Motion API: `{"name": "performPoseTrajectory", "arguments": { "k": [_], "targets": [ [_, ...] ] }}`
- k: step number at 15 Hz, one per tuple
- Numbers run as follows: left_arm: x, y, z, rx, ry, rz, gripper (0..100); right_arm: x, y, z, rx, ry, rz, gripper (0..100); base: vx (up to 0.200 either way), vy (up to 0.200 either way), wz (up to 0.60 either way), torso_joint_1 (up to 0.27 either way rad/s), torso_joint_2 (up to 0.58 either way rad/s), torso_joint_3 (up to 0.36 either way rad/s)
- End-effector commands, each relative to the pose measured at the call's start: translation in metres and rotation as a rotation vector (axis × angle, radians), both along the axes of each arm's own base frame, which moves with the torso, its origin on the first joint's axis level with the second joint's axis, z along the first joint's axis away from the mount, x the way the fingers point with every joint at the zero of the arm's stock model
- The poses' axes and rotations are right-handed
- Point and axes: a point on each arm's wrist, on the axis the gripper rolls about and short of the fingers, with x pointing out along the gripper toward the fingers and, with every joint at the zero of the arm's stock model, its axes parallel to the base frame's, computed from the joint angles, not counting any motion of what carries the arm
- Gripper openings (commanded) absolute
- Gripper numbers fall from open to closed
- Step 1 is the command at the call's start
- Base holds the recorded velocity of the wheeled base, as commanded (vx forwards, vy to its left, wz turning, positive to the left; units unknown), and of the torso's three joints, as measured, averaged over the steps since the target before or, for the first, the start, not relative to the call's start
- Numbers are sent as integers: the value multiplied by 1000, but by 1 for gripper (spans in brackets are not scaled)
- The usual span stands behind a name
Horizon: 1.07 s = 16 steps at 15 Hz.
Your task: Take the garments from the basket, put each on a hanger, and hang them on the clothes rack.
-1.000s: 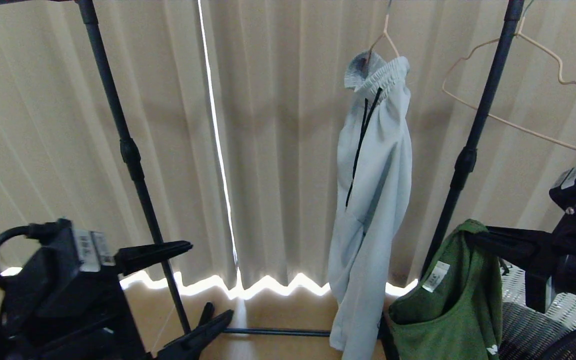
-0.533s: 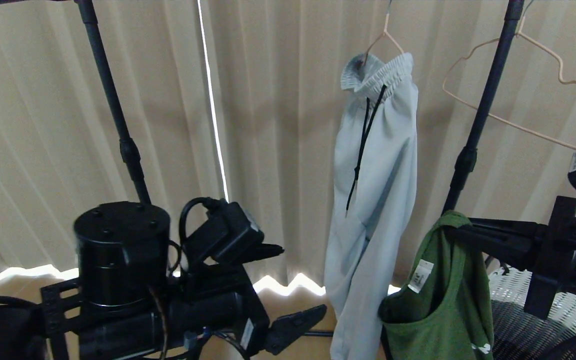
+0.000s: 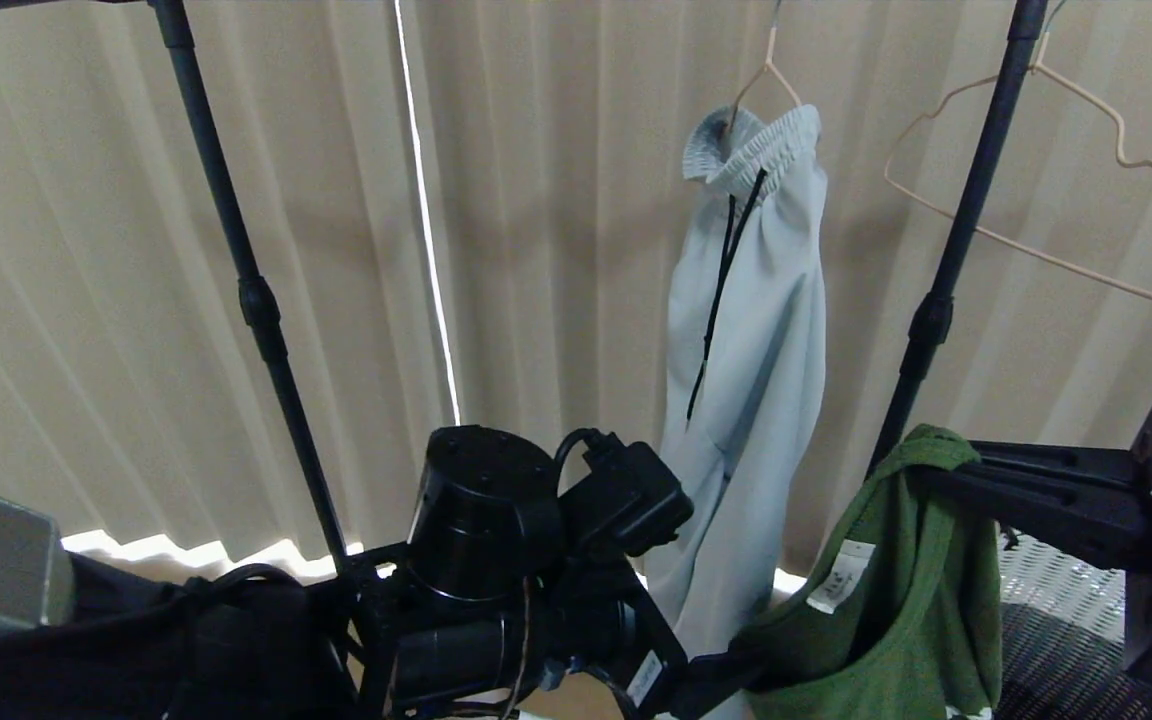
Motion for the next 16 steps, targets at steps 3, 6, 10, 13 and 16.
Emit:
{"name": "performPoseTrajectory", "arguments": {
  "k": [3,6,10,13,16],
  "targets": [
    [4,-8,-9,12,20,-4,100,-18,-13,1,24,-33,7,0,0,0,0,0,0,0],
    [-6,-11,-13,24,30,-32,100,-16,-11,-1,21,-26,13,0,0,0,0,0,0,0],
    [-25,2,-12,4,13,-58,100,-11,-7,-2,12,-13,16,0,0,0,0,0,0,0],
    [-23,-4,-8,-26,-9,-62,100,-11,-5,-1,14,-13,33,0,0,0,0,0,0,0],
    [-6,-24,-15,-31,-12,-46,100,-14,-3,5,34,-33,71,0,0,0,0,0,0,0]
  ]
}}
